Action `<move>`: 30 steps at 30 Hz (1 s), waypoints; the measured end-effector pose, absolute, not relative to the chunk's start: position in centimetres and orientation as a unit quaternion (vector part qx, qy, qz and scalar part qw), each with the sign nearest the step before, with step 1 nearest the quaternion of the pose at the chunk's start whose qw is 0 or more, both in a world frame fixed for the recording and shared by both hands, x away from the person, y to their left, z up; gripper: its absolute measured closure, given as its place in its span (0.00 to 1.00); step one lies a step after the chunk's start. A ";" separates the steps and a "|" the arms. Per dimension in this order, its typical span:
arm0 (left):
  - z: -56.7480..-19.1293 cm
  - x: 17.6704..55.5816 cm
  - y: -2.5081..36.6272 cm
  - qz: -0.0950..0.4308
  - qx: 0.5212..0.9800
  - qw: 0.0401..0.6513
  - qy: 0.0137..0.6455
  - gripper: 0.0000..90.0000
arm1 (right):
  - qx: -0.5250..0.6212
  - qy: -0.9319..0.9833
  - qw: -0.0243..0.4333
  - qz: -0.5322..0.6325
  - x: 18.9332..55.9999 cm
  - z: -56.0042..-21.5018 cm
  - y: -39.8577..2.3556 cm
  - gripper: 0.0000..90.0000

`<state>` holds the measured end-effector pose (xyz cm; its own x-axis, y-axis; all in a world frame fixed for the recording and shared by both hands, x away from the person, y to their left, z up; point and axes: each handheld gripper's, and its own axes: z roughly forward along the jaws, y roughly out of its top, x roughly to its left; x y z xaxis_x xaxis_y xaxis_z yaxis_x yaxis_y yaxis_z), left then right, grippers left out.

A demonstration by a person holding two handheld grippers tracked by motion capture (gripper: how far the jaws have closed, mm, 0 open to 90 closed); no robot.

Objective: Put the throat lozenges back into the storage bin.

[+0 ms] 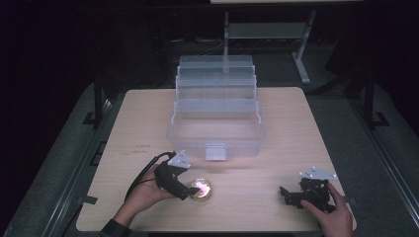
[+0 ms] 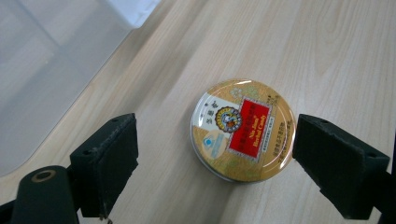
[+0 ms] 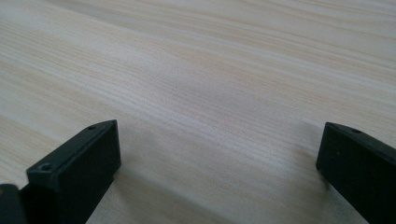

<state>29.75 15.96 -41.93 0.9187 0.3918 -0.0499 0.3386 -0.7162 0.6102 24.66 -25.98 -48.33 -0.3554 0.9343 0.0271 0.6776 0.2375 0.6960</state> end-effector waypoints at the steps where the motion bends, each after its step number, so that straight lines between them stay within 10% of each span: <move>1: -42.0 29.7 15.8 0.039 0.925 0.323 0.198 0.15 | 0.530 0.760 0.203 0.316 24.7 -48.3 -26.0 0.00; 30: -43.3 29.7 12.2 0.031 0.952 0.267 0.143 0.15 | 0.530 0.760 0.203 0.316 24.7 -48.3 -26.0 0.00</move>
<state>29.73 12.22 -43.35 0.9570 0.2894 -0.0185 0.2567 -0.8159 0.5181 24.66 -25.98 -48.33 -0.3555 0.9343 0.0266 0.6774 0.2379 0.6961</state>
